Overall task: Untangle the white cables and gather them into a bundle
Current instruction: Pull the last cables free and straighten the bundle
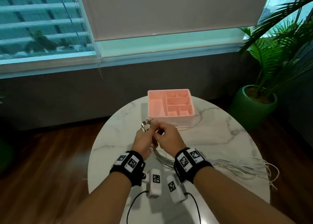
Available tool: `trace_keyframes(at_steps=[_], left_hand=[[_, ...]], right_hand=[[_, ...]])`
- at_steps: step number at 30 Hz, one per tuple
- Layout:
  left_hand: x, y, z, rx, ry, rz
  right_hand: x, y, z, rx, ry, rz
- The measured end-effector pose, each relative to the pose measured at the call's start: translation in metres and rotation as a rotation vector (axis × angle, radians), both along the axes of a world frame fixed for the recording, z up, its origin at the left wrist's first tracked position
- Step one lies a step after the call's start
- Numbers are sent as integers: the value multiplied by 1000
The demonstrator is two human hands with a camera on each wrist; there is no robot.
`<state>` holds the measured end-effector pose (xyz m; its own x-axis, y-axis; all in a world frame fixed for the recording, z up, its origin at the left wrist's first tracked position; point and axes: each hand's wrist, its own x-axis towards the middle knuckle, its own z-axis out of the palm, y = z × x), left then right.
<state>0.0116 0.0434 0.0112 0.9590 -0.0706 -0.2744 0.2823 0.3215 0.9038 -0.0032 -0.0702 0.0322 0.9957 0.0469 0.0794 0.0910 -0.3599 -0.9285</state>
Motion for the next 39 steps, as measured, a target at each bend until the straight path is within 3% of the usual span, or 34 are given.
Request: trace_keyframes(at_steps=[4,8,12,20,25,28,32,36,39], left_hand=[[-3,11,-5,11,60,27],[-1,18,-12,39,102,158],[6,30,-8,-54,132,325],[4,25,-8,-278,156,424],[9,39,-6,-167,136,488],[12,41,-8,-116,130,479],[13,36,-11,-89,136,478],[14,32,-13,-92,124,477],[14,27,-9,-82,101,461]], right_hand=[[-8,10,-6,-57,8,28],[-15,6,-10,-70,76,151],[-22,-24,-35,-310,161,217],[-19,-129,-44,-600,209,45],[-13,-206,-46,-785,308,-166],[-9,-250,-29,-782,352,-291],[-1,-291,19,-730,283,-471],[-3,-328,65,-743,229,-544],[-9,-339,70,-863,216,-556]])
